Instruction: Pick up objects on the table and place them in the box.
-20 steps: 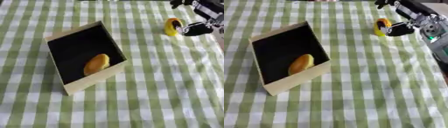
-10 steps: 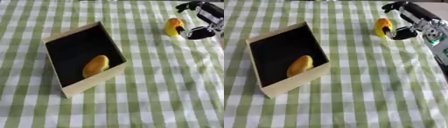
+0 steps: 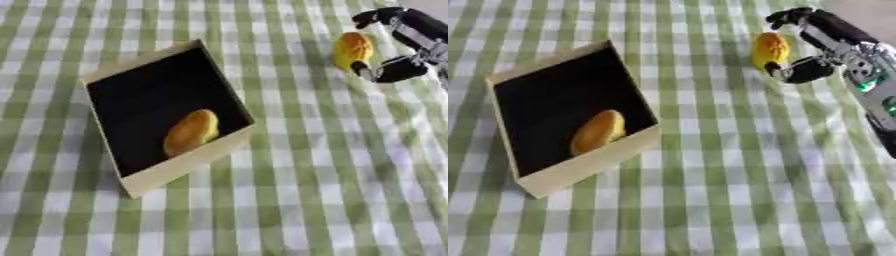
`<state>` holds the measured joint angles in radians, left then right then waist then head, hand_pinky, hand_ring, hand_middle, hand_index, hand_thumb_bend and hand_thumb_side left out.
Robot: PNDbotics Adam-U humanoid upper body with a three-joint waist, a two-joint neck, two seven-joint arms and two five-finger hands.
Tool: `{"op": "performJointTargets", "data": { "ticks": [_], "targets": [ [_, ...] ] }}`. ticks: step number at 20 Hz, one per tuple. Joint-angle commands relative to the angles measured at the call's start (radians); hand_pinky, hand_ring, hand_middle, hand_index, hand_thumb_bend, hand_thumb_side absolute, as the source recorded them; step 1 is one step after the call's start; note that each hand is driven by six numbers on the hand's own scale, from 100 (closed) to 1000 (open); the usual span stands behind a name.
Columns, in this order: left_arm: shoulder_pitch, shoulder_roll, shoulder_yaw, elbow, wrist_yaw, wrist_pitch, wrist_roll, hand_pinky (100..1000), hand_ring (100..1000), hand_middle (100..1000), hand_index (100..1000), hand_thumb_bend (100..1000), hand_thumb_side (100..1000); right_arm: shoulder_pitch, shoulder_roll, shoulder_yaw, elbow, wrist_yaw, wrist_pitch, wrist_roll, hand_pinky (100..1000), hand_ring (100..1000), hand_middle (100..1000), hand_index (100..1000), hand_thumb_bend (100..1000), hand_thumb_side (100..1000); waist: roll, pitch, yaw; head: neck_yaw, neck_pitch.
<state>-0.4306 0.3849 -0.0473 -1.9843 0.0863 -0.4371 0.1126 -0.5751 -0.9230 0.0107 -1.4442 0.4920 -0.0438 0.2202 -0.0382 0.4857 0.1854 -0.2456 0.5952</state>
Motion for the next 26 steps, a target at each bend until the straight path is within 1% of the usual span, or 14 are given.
{"op": "performJointTargets", "data": {
  "ticks": [1,6,16,18,22,26],
  "targets": [
    [-0.006,0.004,-0.001,-0.016,-0.004,0.001,-0.006,777,733,804,854,100,691,-0.017,-0.055,-0.022,-0.002,0.042,0.014,-0.032,938,926,802,927,385,100,0.002,-0.017,0.001,-0.005,-0.018],
    [-0.007,0.001,-0.002,-0.016,-0.005,0.004,-0.010,778,732,804,854,100,693,-0.019,-0.058,-0.019,-0.003,0.082,0.025,-0.048,937,930,812,930,396,100,0.001,-0.008,0.003,-0.010,-0.024],
    [-0.010,-0.001,-0.005,-0.016,-0.007,0.005,-0.014,778,733,805,854,100,696,-0.030,-0.046,-0.009,0.007,0.095,0.041,-0.036,932,925,806,920,325,100,-0.003,0.011,0.013,-0.021,-0.034],
    [-0.011,-0.002,-0.007,-0.016,-0.008,0.005,-0.017,778,733,806,854,100,697,-0.034,-0.046,-0.010,0.015,0.102,0.051,-0.043,929,924,805,916,319,100,-0.003,0.016,0.017,-0.025,-0.038],
    [-0.010,-0.003,-0.008,-0.016,-0.009,0.005,-0.020,778,733,806,854,100,698,-0.039,-0.044,-0.010,0.036,0.113,0.072,-0.057,925,921,803,910,275,107,-0.002,0.023,0.021,-0.029,-0.042],
    [-0.012,-0.004,-0.009,-0.016,-0.010,0.006,-0.021,778,732,806,854,100,698,-0.041,-0.044,-0.006,0.046,0.129,0.082,-0.058,922,923,807,907,293,141,-0.002,0.027,0.020,-0.031,-0.041]
  ]
}}
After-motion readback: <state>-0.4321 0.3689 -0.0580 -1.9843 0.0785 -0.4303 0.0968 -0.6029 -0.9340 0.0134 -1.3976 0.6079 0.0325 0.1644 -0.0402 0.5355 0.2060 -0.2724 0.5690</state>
